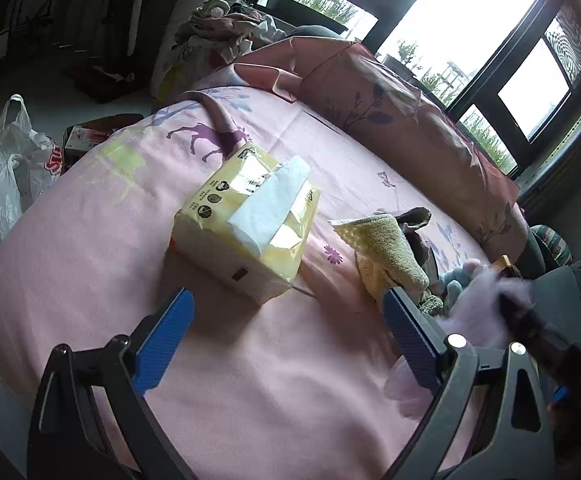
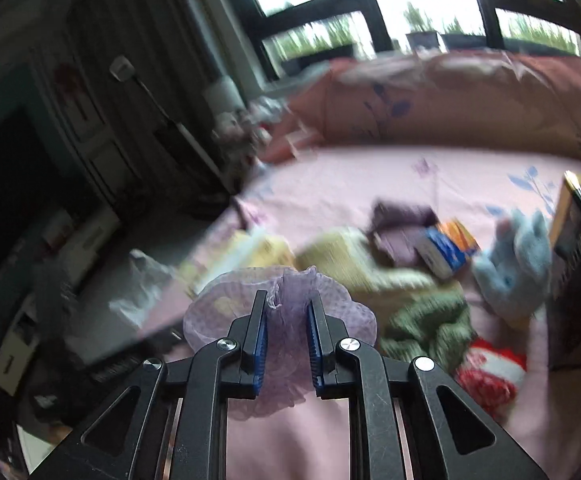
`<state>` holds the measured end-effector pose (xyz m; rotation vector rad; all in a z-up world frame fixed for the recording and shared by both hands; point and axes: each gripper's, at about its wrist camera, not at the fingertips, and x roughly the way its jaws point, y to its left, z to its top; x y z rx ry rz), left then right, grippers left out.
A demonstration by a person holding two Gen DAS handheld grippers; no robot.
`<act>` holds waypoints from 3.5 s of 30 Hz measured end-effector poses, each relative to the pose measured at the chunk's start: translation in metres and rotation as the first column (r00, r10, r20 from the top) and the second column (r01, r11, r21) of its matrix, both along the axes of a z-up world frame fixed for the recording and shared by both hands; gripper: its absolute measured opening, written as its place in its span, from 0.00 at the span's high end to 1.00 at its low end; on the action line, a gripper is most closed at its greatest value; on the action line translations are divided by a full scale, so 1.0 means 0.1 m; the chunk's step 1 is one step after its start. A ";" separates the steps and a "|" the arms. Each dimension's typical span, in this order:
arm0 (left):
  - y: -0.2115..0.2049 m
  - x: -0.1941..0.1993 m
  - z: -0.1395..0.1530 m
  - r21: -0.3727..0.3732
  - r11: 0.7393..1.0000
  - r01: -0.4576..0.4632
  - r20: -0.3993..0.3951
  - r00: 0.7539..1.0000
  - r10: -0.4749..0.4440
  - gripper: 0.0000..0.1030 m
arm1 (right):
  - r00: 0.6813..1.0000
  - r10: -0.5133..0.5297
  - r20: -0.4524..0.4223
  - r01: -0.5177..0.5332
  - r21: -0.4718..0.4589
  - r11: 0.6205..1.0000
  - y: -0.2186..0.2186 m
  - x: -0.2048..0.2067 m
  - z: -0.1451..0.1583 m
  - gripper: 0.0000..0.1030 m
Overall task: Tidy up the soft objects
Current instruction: 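Return the right tool to the pile and approach the lilac bath puff, then grasp the lilac mesh bath puff with the right tool, then carry the bath puff into the green box and release it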
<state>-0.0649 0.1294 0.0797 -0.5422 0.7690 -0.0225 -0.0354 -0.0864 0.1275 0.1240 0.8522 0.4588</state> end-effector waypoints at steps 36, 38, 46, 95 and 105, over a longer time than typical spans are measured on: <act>-0.82 0.24 -0.49 0.001 0.948 0.319 -0.254 0.917 -0.308 0.71 | 0.899 -0.019 -0.438 0.114 0.192 0.975 -0.17 0.45 -1.14 0.64; -0.84 0.23 -0.46 0.008 0.946 0.323 -0.241 0.919 -0.311 0.73 | 0.902 0.000 -0.432 0.102 0.212 0.972 -0.17 0.43 -1.12 0.65; -0.92 0.08 -0.14 0.049 0.939 0.341 -0.098 0.937 -0.336 0.77 | 0.936 0.058 -0.347 0.059 0.318 0.946 -0.23 0.33 -0.85 0.65; -4.05 -0.32 1.17 0.374 0.604 0.704 0.184 0.582 -0.792 0.76 | 0.807 -0.590 0.024 0.462 0.598 0.655 -3.15 -0.86 0.30 0.65; -4.71 -0.18 0.94 0.326 0.500 0.802 0.115 0.491 -0.863 0.76 | 0.695 -0.715 -0.080 0.598 0.616 0.513 -3.72 -0.99 0.01 0.65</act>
